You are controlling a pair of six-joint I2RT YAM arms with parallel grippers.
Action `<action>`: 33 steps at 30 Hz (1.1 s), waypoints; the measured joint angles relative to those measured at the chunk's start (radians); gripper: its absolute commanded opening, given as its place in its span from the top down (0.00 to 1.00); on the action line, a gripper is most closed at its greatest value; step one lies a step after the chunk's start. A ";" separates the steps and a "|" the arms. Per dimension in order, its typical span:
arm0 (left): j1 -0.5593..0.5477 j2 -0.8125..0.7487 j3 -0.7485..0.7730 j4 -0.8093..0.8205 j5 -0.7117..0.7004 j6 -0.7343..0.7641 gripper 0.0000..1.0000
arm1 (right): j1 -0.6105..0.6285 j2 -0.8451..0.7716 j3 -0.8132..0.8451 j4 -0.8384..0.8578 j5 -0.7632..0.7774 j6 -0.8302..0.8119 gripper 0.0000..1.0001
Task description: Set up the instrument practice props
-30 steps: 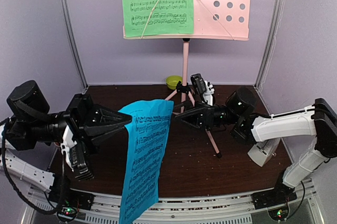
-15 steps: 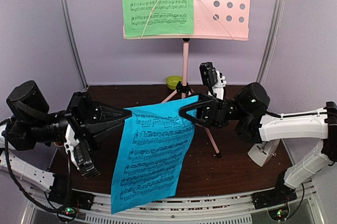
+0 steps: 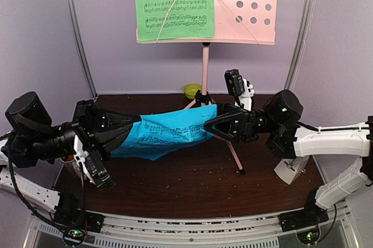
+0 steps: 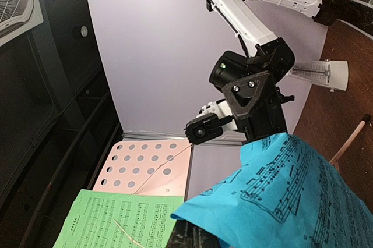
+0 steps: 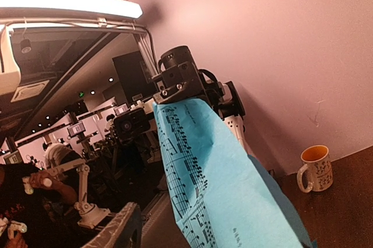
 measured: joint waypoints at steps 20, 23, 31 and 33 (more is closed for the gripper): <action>0.000 -0.008 0.000 -0.003 0.017 -0.016 0.66 | -0.001 0.057 -0.012 0.066 -0.004 0.034 1.00; 0.000 -0.024 -0.015 -0.008 -0.021 -0.047 0.25 | -0.013 0.008 -0.012 0.003 -0.002 -0.010 1.00; 0.006 -0.108 -0.118 -0.032 -0.187 -0.259 0.09 | -0.019 -0.190 0.026 -0.381 0.042 -0.320 1.00; 0.014 -0.126 -0.130 -0.035 -0.212 -0.335 0.08 | -0.019 -0.217 0.048 -0.458 0.053 -0.383 1.00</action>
